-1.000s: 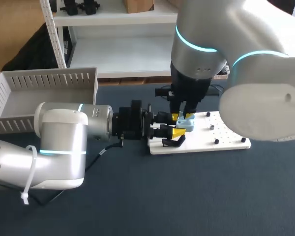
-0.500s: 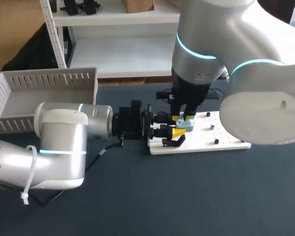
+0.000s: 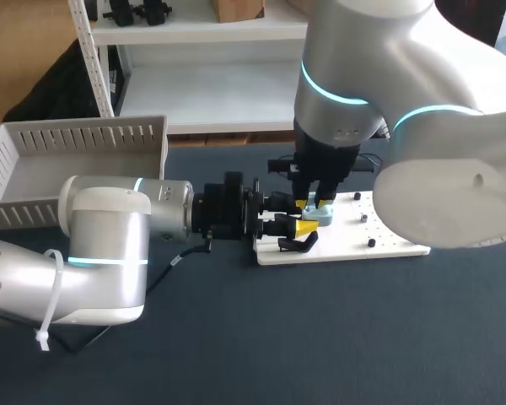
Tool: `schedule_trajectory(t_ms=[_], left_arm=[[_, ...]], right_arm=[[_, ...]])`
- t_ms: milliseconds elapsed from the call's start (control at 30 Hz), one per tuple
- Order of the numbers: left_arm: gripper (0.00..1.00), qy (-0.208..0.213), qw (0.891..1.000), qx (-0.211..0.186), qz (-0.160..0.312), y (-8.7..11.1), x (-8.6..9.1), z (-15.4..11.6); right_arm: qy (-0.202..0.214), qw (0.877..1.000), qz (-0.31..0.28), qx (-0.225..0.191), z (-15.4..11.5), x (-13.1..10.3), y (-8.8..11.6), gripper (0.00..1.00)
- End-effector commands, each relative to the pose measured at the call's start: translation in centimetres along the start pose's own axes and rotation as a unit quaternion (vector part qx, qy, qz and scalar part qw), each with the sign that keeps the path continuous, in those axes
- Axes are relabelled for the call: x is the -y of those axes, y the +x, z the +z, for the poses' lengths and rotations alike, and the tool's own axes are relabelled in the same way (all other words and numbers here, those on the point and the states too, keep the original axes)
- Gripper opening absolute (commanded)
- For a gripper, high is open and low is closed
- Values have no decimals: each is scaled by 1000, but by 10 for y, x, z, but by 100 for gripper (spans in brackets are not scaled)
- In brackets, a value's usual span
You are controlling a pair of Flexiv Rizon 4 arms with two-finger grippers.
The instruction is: Pick up each earbud case from the left stands, insert the matching earbuds, close the lid, and place the case in the box.
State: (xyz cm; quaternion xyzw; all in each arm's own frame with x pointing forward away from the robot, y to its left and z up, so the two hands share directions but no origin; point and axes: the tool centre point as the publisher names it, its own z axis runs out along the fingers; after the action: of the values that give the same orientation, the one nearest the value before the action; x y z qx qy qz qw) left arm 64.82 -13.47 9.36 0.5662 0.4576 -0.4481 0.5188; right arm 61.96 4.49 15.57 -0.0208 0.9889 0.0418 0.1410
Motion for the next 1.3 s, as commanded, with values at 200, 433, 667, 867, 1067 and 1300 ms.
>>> schedule_trajectory(t_ms=[200, 433, 667, 867, 1067, 1300], left_arm=[[0, -2, 1000, 1, 1, 0, 1, 0], [0, -2, 1000, 1, 1, 0, 1, 0], [0, -2, 1000, 1, 1, 0, 1, 0], [0, -2, 1000, 1, 1, 0, 1, 0], [0, -2, 1000, 1, 1, 0, 1, 0], [0, -2, 1000, 1, 1, 0, 1, 0]], right_arm=[[1, 1000, 0, -2, 2, -1, -1, 0], [4, 1000, 0, -3, 4, -1, -2, 0], [5, 1000, 1, -5, 5, -1, -1, 0], [7, 1000, 3, -5, 6, 0, -1, 0], [7, 1000, 4, -5, 7, 1, -2, 0], [7, 1000, 4, -5, 8, 2, -2, 0]])
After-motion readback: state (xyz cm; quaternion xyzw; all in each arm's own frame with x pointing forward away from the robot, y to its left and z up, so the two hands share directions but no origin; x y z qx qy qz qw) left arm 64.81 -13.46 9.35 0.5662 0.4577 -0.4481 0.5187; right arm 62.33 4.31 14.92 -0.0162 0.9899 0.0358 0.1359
